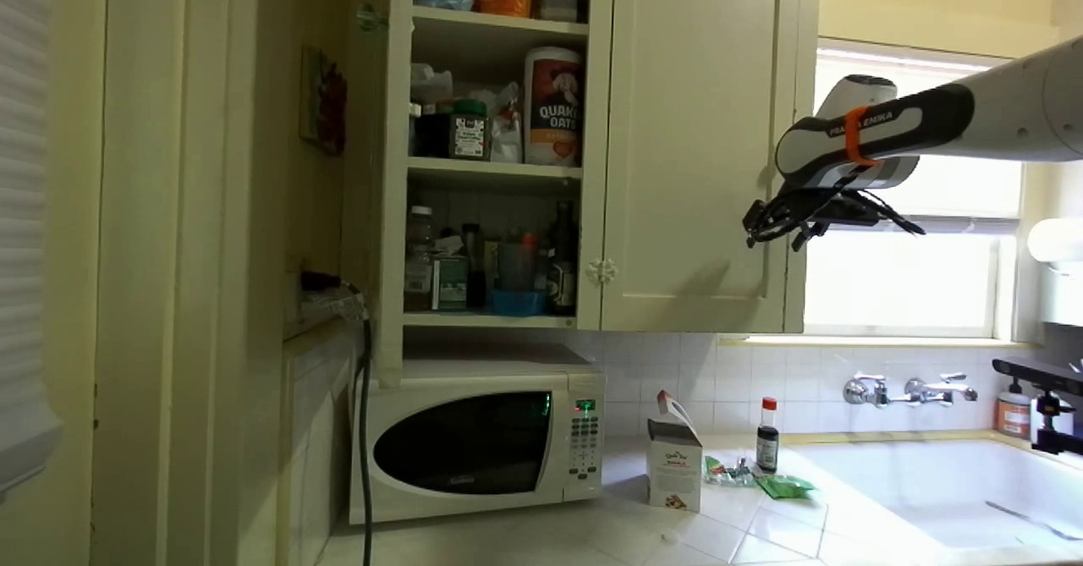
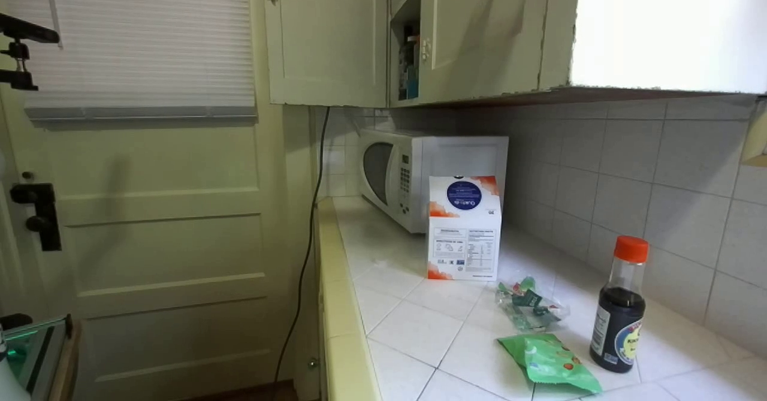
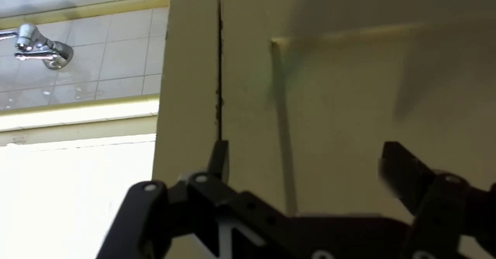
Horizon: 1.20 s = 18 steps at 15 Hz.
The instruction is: Close the cabinet
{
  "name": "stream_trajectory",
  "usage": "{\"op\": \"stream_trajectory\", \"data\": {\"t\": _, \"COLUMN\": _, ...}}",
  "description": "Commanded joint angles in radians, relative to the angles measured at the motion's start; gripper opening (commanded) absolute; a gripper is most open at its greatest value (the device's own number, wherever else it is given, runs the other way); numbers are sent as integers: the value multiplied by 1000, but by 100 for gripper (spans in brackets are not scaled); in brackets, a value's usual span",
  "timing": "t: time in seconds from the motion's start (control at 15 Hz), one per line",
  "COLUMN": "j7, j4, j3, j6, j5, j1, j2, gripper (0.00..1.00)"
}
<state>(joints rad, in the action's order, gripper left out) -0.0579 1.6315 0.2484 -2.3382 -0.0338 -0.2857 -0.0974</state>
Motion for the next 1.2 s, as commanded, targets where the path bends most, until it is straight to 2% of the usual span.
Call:
{"op": "stream_trajectory", "data": {"t": 0.0, "j7": -33, "j4": 214, "j3": -44, "j6": 96, "j5": -191, "j1": 9, "j2": -213, "gripper": 100}}
{"op": "stream_trajectory", "data": {"t": 0.13, "j7": -37, "j4": 289, "j3": -81, "j6": 165, "j5": -261, "j1": 5, "j2": -285, "gripper": 100}}
{"op": "stream_trajectory", "data": {"t": 0.4, "j7": 23, "j4": 435, "j3": -132, "j6": 147, "j5": -277, "j1": 42, "j2": -394, "gripper": 100}}
{"op": "stream_trajectory", "data": {"t": 0.47, "j7": 0, "j4": 452, "j3": -152, "j6": 152, "j5": -288, "j1": 41, "j2": -403, "gripper": 100}}
{"op": "stream_trajectory", "data": {"t": 0.53, "j7": 2, "j4": 457, "j3": -158, "j6": 163, "j5": -281, "j1": 48, "j2": -410, "gripper": 100}}
{"op": "stream_trajectory", "data": {"t": 0.6, "j7": 1, "j4": 398, "j3": -143, "j6": 151, "j5": -264, "j1": 45, "j2": -361, "gripper": 100}}
{"op": "stream_trajectory", "data": {"t": 0.87, "j7": 1, "j4": 434, "j3": -158, "j6": 151, "j5": -267, "j1": 50, "j2": -387, "gripper": 100}}
{"op": "stream_trajectory", "data": {"t": 1.0, "j7": 119, "j4": 424, "j3": -160, "j6": 129, "j5": -273, "j1": 96, "j2": -365, "gripper": 100}}
{"op": "stream_trajectory", "data": {"t": 1.13, "j7": 167, "j4": 406, "j3": -180, "j6": 118, "j5": -254, "j1": 141, "j2": -328, "gripper": 100}}
